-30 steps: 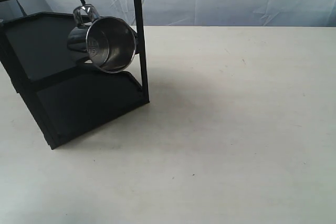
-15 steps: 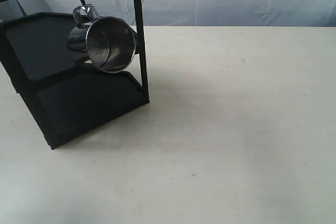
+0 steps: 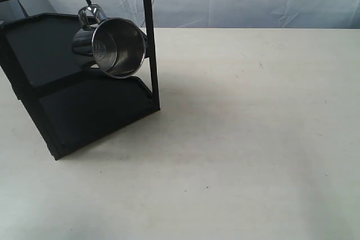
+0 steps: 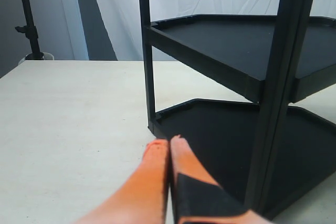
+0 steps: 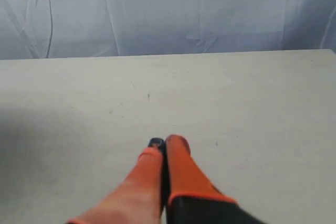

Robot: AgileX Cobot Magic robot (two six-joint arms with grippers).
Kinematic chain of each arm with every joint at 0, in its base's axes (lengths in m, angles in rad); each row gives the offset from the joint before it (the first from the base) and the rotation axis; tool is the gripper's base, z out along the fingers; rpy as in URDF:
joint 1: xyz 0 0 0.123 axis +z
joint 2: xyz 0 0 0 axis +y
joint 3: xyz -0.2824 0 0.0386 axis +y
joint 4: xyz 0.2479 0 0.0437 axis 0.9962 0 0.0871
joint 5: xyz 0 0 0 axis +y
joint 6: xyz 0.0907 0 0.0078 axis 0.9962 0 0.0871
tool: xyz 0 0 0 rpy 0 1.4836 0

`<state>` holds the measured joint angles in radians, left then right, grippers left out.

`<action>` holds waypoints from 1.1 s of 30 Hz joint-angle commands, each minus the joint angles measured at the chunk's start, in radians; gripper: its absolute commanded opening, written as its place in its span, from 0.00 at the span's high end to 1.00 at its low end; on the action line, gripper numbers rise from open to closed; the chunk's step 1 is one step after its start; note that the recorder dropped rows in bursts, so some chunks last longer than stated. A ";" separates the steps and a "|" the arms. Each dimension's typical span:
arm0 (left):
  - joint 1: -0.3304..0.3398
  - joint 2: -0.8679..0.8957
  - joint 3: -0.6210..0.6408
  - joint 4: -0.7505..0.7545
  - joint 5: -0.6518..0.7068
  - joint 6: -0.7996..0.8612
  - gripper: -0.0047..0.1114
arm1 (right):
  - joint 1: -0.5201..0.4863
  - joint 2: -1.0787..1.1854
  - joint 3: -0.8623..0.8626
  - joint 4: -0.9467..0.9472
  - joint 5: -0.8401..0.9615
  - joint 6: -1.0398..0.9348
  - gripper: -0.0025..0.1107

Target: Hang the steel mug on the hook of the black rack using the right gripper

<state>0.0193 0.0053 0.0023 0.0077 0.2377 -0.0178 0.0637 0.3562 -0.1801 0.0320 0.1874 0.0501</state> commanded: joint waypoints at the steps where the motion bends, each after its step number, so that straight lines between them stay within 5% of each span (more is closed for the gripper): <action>1: -0.001 -0.005 -0.002 0.009 -0.007 0.001 0.95 | -0.005 -0.130 0.087 0.003 -0.041 0.005 0.98; 33: -0.001 -0.005 -0.002 0.011 -0.007 0.001 0.95 | -0.005 -0.305 0.180 0.023 0.129 0.006 0.98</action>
